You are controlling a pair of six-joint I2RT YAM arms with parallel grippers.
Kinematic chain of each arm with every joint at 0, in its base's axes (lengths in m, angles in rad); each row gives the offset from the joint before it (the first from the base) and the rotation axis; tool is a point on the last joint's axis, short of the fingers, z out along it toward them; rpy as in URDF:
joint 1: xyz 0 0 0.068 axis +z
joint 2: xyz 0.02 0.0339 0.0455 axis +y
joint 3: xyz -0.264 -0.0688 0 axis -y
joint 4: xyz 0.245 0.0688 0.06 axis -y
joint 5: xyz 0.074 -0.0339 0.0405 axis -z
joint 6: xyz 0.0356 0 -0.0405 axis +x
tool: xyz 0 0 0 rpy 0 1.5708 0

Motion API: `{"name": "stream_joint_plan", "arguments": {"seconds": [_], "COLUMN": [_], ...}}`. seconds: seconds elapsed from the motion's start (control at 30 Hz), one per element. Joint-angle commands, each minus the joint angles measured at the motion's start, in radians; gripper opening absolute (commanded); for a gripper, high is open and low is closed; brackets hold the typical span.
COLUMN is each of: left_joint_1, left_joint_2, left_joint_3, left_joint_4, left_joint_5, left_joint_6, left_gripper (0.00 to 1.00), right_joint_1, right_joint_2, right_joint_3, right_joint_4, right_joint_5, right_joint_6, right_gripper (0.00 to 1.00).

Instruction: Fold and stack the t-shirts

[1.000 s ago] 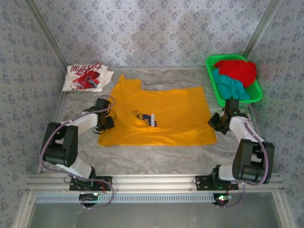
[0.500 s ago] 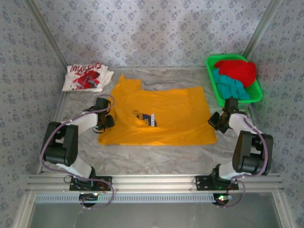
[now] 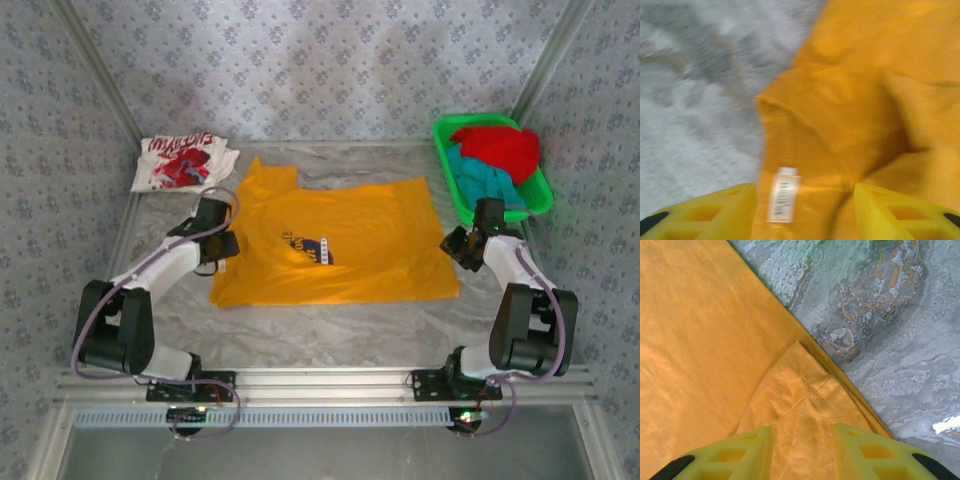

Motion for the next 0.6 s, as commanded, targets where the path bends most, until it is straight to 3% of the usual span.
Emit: {"name": "stream_joint_plan", "arguments": {"seconds": [0.0, 0.13, 0.33, 0.47, 0.57], "left_joint_1": [-0.087, -0.229, -0.414, -0.476, -0.523], "left_joint_2": [0.081, 0.182, 0.372, 0.519, 0.600], "left_joint_3": [0.155, 0.274, 0.452, 0.616, 0.680], "left_joint_4": [-0.044, -0.060, -0.126, -0.223, -0.247], "left_joint_5": [0.078, 0.198, 0.463, 0.592, 0.579], "left_joint_6": [0.168, 0.378, 0.730, 0.823, 0.866], "left_gripper": [0.54, 0.53, 0.54, 0.55, 0.56], "right_joint_1": [0.049, 0.149, 0.114, 0.109, 0.101], "right_joint_2": [-0.041, -0.006, -0.011, -0.074, -0.116], "right_joint_3": [-0.008, 0.068, -0.018, -0.055, -0.087], "right_joint_4": [0.030, -0.020, 0.098, 0.125, 0.137], "right_joint_5": [0.014, 0.054, -0.044, -0.036, -0.025], "right_joint_6": [-0.029, -0.082, -0.020, -0.009, -0.010], "right_gripper": [0.39, 0.40, 0.41, 0.42, 0.43]}}
